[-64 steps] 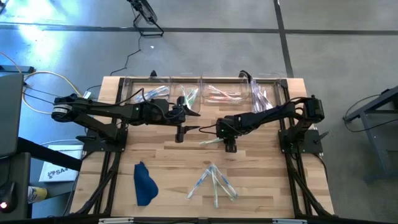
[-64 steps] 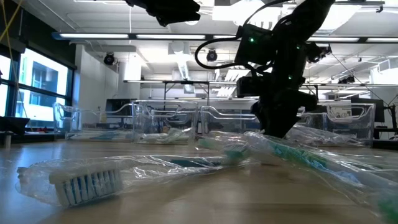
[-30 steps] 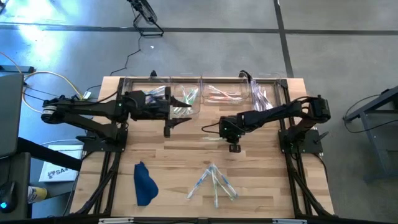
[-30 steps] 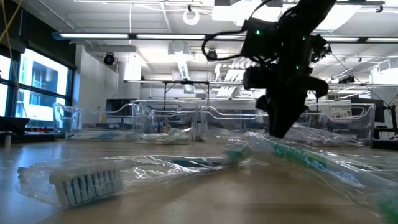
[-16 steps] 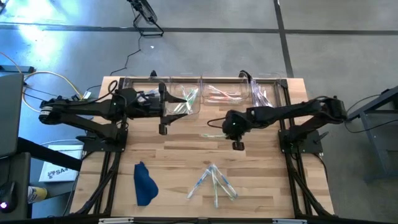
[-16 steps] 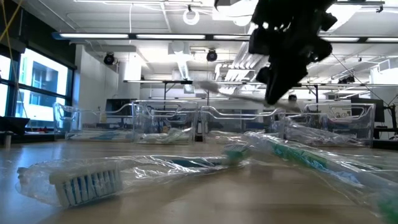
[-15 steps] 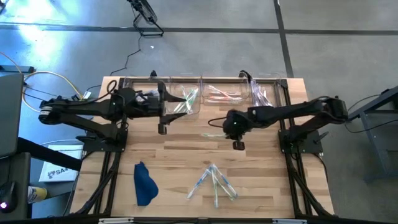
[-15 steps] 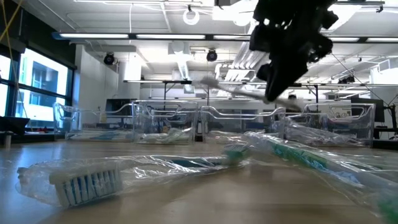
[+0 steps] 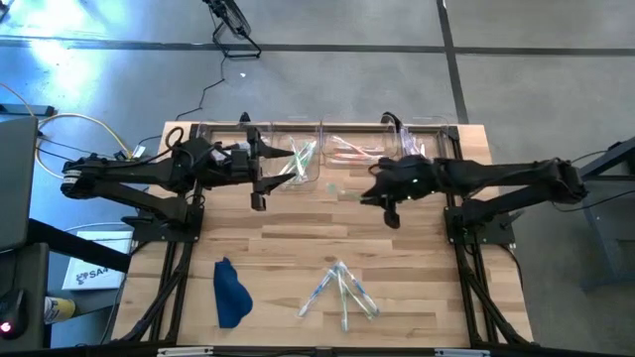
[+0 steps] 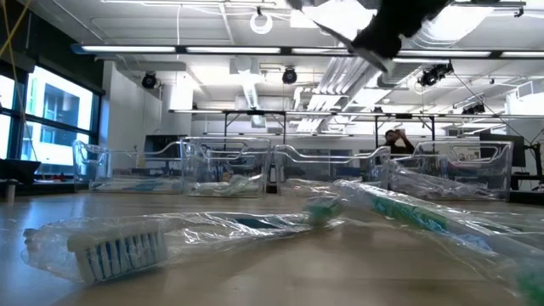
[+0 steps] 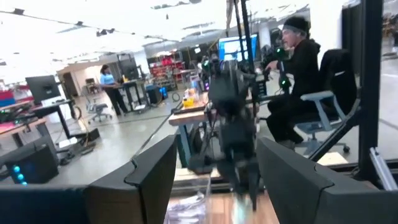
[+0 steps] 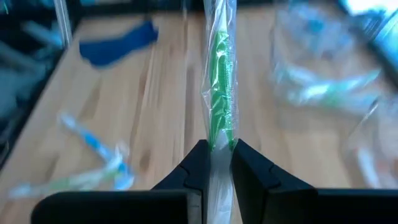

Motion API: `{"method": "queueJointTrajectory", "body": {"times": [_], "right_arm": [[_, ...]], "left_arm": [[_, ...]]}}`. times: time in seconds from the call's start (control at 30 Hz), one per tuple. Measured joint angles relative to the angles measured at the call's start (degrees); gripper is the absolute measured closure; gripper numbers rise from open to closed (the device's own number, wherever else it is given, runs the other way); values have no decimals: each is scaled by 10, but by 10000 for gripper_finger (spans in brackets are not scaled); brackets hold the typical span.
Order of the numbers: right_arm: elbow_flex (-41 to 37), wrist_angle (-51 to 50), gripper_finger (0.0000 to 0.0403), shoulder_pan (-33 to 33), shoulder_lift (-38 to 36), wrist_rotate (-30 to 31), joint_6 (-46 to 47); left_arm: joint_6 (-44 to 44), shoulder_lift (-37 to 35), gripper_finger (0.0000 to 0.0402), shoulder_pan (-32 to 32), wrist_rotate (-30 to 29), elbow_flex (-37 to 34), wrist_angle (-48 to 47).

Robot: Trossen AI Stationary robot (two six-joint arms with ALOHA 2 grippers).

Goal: Pick & Place Toothbrushes
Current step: Put the green toothbrush into the middle left transparent bin

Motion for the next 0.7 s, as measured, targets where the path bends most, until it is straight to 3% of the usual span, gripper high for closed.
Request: {"method": "queueJointTrajectory", "body": {"times": [0.43, 0.7], "right_arm": [[1, 204, 363, 0, -30, 9, 19], [1, 241, 363, 0, -18, 9, 18]], "left_arm": [[-26, 26, 183, 0, -6, -1, -2], [-26, 88, 183, 0, -7, 0, 93]]}}
